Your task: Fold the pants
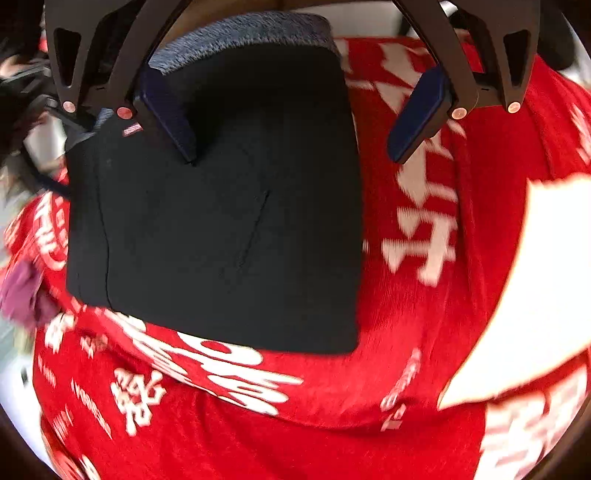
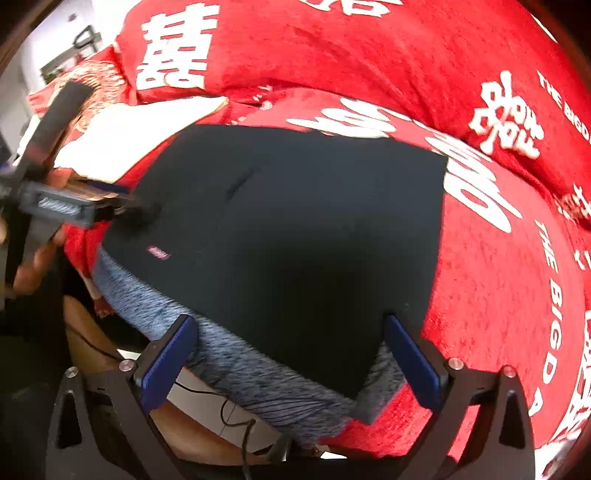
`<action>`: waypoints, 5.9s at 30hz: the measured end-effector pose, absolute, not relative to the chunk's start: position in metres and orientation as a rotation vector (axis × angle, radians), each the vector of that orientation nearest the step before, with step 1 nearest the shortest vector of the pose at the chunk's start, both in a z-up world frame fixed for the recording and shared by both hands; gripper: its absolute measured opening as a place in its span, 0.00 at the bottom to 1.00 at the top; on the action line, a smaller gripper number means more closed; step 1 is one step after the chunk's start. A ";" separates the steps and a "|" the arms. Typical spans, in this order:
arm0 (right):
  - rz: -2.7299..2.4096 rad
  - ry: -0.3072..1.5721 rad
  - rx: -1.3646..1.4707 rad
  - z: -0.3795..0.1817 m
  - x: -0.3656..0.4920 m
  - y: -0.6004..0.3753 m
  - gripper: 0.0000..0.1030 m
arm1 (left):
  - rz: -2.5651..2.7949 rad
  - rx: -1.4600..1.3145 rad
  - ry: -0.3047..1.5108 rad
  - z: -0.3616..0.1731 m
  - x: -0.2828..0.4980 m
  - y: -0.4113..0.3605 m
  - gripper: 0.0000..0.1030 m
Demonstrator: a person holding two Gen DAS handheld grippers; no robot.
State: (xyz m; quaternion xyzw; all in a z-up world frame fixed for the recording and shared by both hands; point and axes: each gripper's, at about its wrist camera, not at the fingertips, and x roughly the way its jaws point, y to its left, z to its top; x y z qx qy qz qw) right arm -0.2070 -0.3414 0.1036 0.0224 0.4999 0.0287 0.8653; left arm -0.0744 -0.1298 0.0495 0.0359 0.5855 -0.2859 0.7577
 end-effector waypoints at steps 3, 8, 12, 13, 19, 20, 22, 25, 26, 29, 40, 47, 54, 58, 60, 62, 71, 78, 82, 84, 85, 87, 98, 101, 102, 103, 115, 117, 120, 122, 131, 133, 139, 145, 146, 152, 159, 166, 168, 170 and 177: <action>0.035 1.053 0.082 0.104 -0.205 -0.349 0.99 | -0.627 0.014 1.275 0.062 -0.078 -0.118 1.00; 0.002 1.027 0.153 0.115 -0.214 -0.357 0.99 | -0.663 0.026 1.181 0.077 -0.098 -0.101 1.00; -0.013 1.004 0.104 0.125 -0.220 -0.348 0.99 | -0.611 0.093 1.228 0.059 -0.105 -0.092 1.00; -0.010 0.997 0.098 0.128 -0.221 -0.346 0.99 | -0.585 0.156 1.253 0.049 -0.106 -0.096 1.00; -0.009 0.995 0.079 0.132 -0.219 -0.341 0.99 | -0.565 0.191 1.267 0.047 -0.110 -0.101 1.00; -0.009 0.991 0.087 0.133 -0.221 -0.341 0.99 | -0.579 0.186 1.245 0.054 -0.112 -0.102 1.00; -0.008 0.984 0.113 0.134 -0.225 -0.343 0.99 | -0.618 0.153 1.209 0.068 -0.114 -0.104 1.00; -0.028 0.995 0.125 0.131 -0.226 -0.349 0.99 | -0.648 0.133 1.185 0.079 -0.115 -0.109 1.00; -0.034 0.997 0.137 0.131 -0.226 -0.351 0.99 | -0.651 0.139 1.186 0.080 -0.113 -0.113 1.00; -0.040 0.993 0.157 0.132 -0.226 -0.354 0.99 | -0.631 0.163 1.192 0.076 -0.104 -0.127 1.00; -0.068 1.004 0.173 0.130 -0.225 -0.360 0.99 | -0.604 0.182 1.241 0.059 -0.095 -0.159 1.00; -0.081 1.006 0.201 0.127 -0.225 -0.370 0.99 | -0.594 0.169 1.251 0.057 -0.092 -0.163 1.00; -0.058 1.033 0.450 0.100 -0.218 -0.416 0.99 | -0.651 0.164 1.239 0.053 -0.087 -0.164 1.00; -0.019 1.043 0.591 0.076 -0.211 -0.435 0.99 | -0.710 0.166 1.205 0.052 -0.087 -0.159 1.00; 0.001 1.037 0.623 0.070 -0.208 -0.435 0.99 | -0.724 0.166 1.179 0.051 -0.089 -0.158 1.00; 0.015 1.012 0.644 0.068 -0.205 -0.434 0.99 | -0.736 0.178 1.157 0.051 -0.090 -0.159 1.00; 0.145 1.036 0.520 0.063 -0.183 -0.398 1.00 | -0.842 -0.057 1.327 0.031 -0.065 -0.120 1.00; 0.168 1.027 0.535 0.069 -0.177 -0.390 0.97 | -0.830 -0.007 1.261 0.048 -0.077 -0.149 0.86; 0.171 1.000 0.445 0.093 -0.183 -0.374 0.54 | -0.854 0.046 1.215 0.074 -0.084 -0.157 0.66; 0.172 0.984 0.448 0.101 -0.185 -0.376 0.50 | -0.871 0.053 1.196 0.087 -0.084 -0.160 0.57; 0.182 0.971 0.454 0.106 -0.186 -0.376 0.50 | -0.878 0.062 1.180 0.096 -0.085 -0.163 0.56; 0.200 0.939 0.456 0.119 -0.187 -0.376 0.48 | -0.902 0.044 1.143 0.118 -0.085 -0.168 0.55; 0.167 0.868 0.413 0.168 -0.107 -0.460 0.48 | -0.886 -0.014 1.132 0.162 0.004 -0.264 0.55; 0.161 0.910 0.451 0.152 -0.079 -0.490 0.52 | -0.871 -0.020 1.204 0.133 0.032 -0.285 0.57; 0.159 0.927 0.462 0.142 -0.071 -0.495 0.58 | -0.859 -0.033 1.248 0.120 0.038 -0.286 0.61; 0.148 0.956 0.481 0.128 -0.064 -0.504 0.62 | -0.825 -0.034 1.301 0.101 0.044 -0.286 0.64; 0.023 0.740 0.464 0.158 -0.130 -0.503 0.87 | -0.799 -0.166 1.172 0.139 0.031 -0.228 0.82; 0.141 0.731 0.414 0.164 -0.132 -0.474 0.87 | -0.859 -0.138 1.172 0.137 0.018 -0.247 0.82; 0.132 0.836 0.296 0.138 -0.121 -0.448 0.87 | -0.873 -0.041 1.202 0.109 0.004 -0.275 0.82; 0.051 0.964 0.286 0.100 -0.113 -0.455 0.87 | -0.860 0.011 1.221 0.090 0.002 -0.281 0.82; 0.142 0.781 0.288 0.164 -0.115 -0.482 0.88 | -0.878 0.045 1.063 0.161 0.023 -0.284 0.82; 0.130 0.775 0.248 0.177 -0.093 -0.492 0.88 | -0.861 0.033 1.073 0.167 0.043 -0.291 0.82; 0.142 0.816 0.261 0.191 -0.023 -0.514 0.88 | -0.819 -0.006 1.084 0.182 0.080 -0.303 0.82; 0.162 0.900 0.271 0.162 0.008 -0.510 0.88 | -0.748 0.017 1.161 0.153 0.098 -0.321 0.82; 0.158 0.920 0.274 0.153 0.014 -0.510 0.88 | -0.742 0.009 1.183 0.144 0.100 -0.321 0.82; 0.129 1.015 0.248 0.115 0.031 -0.507 0.88 | -0.717 -0.045 1.308 0.092 0.121 -0.320 0.82; 0.074 1.100 0.284 0.065 0.030 -0.522 0.91 | -0.760 -0.010 1.327 0.068 0.118 -0.324 0.83; 0.038 0.988 0.295 0.114 0.003 -0.516 0.92 | -0.791 0.041 1.175 0.128 0.097 -0.313 0.83; 0.080 0.909 0.317 0.135 -0.027 -0.505 0.95 | -0.828 -0.003 1.188 0.133 0.078 -0.302 0.83; 0.088 0.906 0.282 0.137 -0.051 -0.489 0.95 | -0.824 0.034 1.200 0.123 0.061 -0.298 0.83; 0.015 1.030 0.116 0.080 -0.082 -0.454 0.97 | -0.781 0.139 1.211 0.100 0.049 -0.313 0.93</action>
